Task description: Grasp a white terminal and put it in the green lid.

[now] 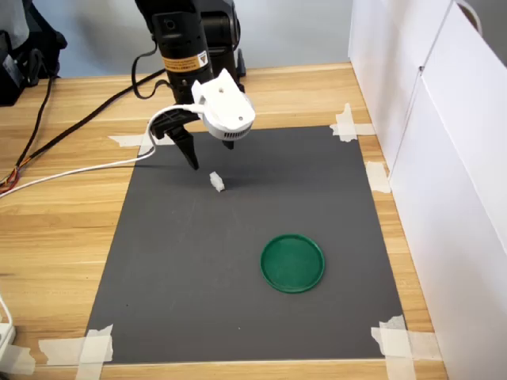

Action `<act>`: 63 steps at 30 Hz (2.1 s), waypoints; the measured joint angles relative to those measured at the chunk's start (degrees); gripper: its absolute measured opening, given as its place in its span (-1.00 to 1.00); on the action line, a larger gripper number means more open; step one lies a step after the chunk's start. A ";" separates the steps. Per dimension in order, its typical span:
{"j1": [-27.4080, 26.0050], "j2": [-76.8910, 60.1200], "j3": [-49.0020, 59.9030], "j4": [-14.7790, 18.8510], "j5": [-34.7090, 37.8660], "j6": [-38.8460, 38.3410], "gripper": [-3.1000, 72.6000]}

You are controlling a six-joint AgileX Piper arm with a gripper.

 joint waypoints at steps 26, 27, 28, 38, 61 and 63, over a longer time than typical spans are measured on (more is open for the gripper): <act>0.18 10.92 0.00 -2.52 -4.87 -0.23 0.86; 0.18 11.01 0.00 -2.52 -4.87 -0.23 0.84; 0.18 11.01 0.00 -2.52 -4.91 -0.27 0.82; 0.18 11.83 0.00 -2.40 -5.13 -0.27 0.10; 0.18 11.99 -8.67 0.64 -1.78 -0.27 -0.67; 0.24 11.99 -12.99 1.47 -1.01 -0.49 -0.67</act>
